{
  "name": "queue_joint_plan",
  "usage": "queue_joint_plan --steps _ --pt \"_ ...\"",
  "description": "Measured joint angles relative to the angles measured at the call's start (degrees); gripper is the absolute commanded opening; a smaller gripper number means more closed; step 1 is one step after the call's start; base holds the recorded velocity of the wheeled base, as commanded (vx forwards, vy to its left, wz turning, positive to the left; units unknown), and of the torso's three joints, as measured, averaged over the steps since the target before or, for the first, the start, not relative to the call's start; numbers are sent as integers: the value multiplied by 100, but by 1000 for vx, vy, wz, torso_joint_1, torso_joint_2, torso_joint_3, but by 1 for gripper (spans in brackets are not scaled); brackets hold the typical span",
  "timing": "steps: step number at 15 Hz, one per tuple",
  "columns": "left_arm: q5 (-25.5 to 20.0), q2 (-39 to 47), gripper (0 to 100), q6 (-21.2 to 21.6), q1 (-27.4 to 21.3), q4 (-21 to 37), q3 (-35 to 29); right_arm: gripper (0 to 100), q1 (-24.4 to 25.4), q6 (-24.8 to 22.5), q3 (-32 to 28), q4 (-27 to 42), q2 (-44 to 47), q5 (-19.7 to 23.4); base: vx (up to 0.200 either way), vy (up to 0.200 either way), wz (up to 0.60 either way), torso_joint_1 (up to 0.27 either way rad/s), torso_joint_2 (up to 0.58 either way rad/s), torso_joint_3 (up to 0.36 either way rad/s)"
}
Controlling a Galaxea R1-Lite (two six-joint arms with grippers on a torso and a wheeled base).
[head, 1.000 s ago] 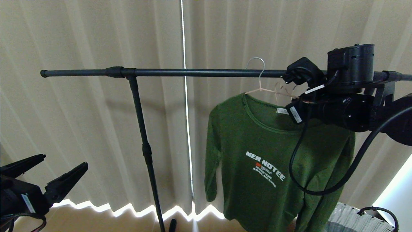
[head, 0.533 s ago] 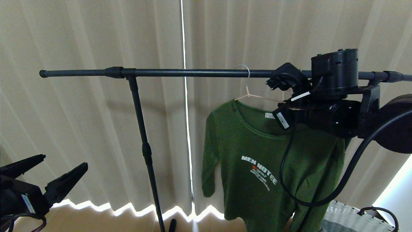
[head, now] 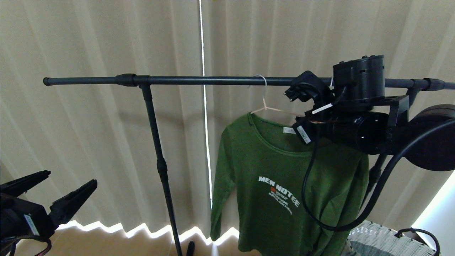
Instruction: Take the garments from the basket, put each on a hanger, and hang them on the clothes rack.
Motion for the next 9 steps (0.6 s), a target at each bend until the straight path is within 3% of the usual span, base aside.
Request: queue_joint_plan --steps 7,9 --pt "-9 0 100 1 0 0 18 100 139 296 63 -110 2 187 0 0 0 0 0 0" --pt "-9 0 100 4 0 0 20 100 221 477 63 -117 0 505 0 0 0 0 0 0"
